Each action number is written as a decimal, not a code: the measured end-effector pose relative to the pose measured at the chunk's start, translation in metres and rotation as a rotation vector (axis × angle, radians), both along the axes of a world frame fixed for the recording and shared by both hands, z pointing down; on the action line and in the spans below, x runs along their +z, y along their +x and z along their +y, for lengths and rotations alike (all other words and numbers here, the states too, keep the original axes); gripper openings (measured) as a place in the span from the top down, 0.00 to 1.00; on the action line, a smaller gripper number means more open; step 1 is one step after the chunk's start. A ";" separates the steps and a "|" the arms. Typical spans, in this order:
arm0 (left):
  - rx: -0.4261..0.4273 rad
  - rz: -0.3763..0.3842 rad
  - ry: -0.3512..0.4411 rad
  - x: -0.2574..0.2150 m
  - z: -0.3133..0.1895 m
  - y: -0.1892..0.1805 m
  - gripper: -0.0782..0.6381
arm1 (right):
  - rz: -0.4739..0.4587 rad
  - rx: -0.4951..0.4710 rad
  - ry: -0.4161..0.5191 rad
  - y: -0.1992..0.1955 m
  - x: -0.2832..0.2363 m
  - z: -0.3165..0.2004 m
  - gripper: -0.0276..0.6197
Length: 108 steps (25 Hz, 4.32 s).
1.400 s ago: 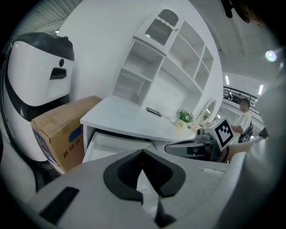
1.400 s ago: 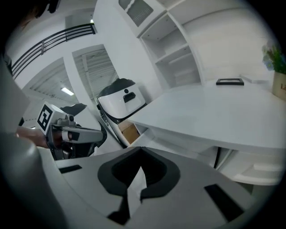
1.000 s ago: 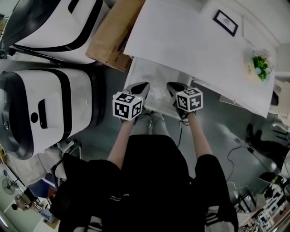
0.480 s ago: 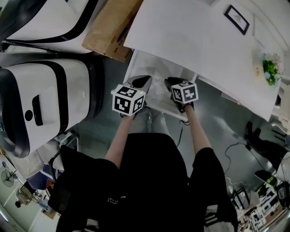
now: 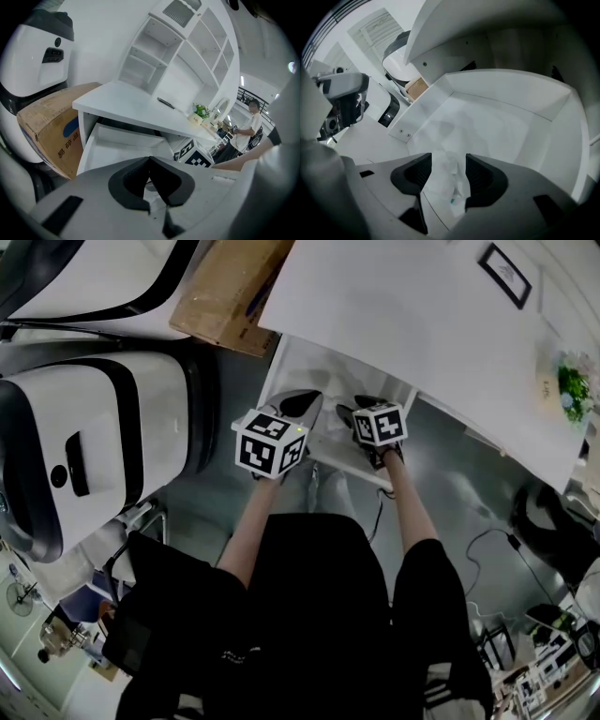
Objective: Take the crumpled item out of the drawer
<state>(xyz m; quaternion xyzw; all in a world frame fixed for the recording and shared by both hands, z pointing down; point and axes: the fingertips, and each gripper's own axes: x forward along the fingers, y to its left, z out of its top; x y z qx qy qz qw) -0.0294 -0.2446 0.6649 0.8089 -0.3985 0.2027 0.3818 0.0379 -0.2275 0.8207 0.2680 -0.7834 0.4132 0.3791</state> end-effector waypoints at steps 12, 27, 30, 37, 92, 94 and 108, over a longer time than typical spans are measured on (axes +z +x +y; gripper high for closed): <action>0.000 0.002 0.000 -0.002 0.002 0.000 0.89 | 0.051 -0.066 -0.031 -0.005 0.019 0.011 0.73; 0.001 0.006 0.018 -0.012 0.009 -0.005 0.89 | 0.019 -0.030 0.034 0.006 -0.021 -0.001 0.86; 0.013 0.006 0.038 -0.020 0.011 -0.003 0.89 | -0.005 0.002 0.079 0.011 -0.042 -0.005 0.86; 0.027 0.006 0.099 -0.041 0.013 -0.003 0.90 | -0.061 0.066 0.169 0.027 -0.086 -0.012 0.87; -0.144 0.016 0.757 -0.276 0.010 -0.043 0.89 | -0.535 0.482 1.017 0.107 -0.440 -0.024 0.87; -0.151 0.012 0.776 -0.283 0.009 -0.045 0.90 | -0.531 0.480 1.042 0.110 -0.446 -0.026 0.87; -0.190 -0.019 0.830 -0.304 0.003 -0.062 0.89 | -0.520 0.498 1.075 0.118 -0.457 -0.027 0.88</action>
